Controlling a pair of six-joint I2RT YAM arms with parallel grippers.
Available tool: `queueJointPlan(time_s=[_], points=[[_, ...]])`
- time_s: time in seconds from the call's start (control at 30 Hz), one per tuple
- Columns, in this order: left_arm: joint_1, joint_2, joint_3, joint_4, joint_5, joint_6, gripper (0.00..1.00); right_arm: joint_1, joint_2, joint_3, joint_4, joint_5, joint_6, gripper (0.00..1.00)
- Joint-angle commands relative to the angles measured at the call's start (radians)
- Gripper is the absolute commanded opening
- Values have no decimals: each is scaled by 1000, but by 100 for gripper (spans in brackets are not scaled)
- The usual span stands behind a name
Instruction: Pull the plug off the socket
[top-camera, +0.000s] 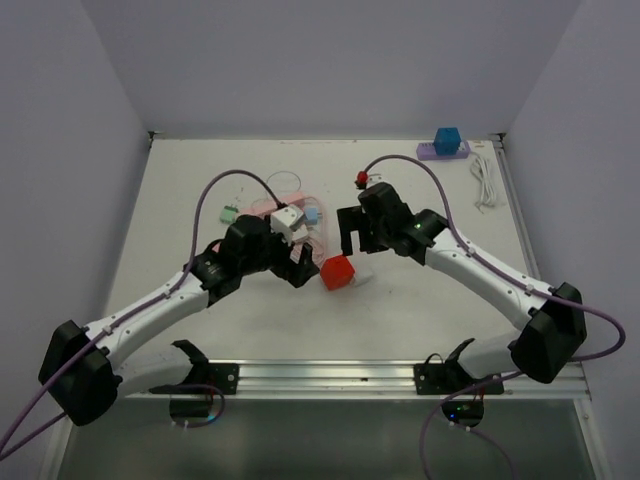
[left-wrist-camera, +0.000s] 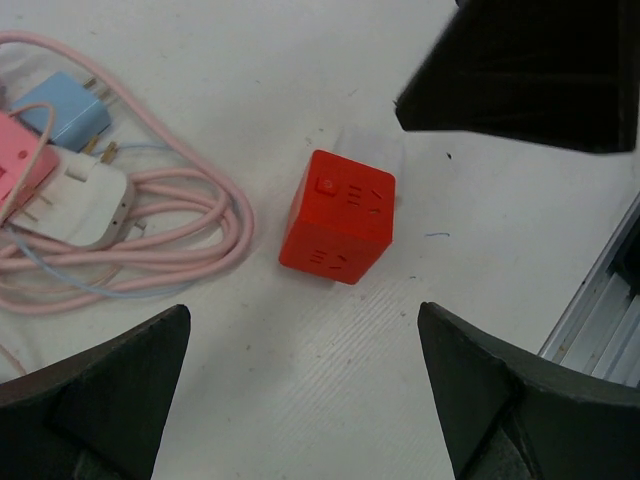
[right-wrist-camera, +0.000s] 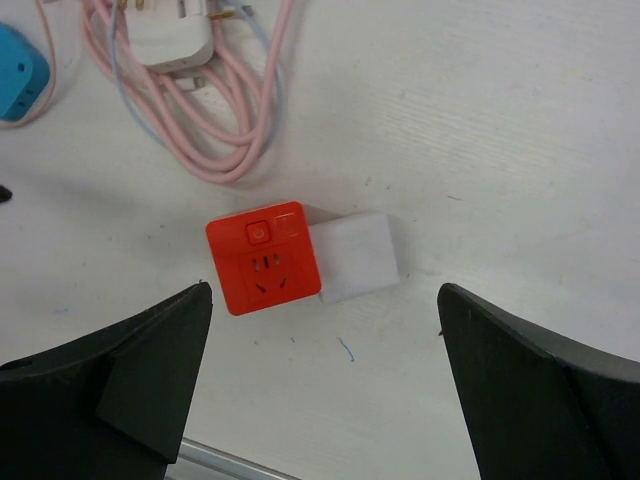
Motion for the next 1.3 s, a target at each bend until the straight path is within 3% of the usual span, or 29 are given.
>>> queueJointPlan(time_s=[0.0, 0.27, 0.47, 0.7, 1.07, 1.27], points=[[-80, 105, 133, -64, -16, 126, 100, -79, -72, -34, -47, 52, 75, 99], [-187, 355, 344, -178, -22, 261, 100, -323, -233, -209, -36, 4, 114, 99], [-218, 524, 491, -291, -38, 306, 100, -418, -293, -302, -18, -57, 108, 99], [-229, 659, 595, -385, -55, 350, 99, -451, -316, -353, 16, -91, 97, 99], [-243, 750, 615, -409, -71, 378, 91, -466, -313, -379, 71, -174, 75, 99], [-243, 756, 595, -370, -52, 375, 80, -466, -313, -388, 96, -212, 71, 99]])
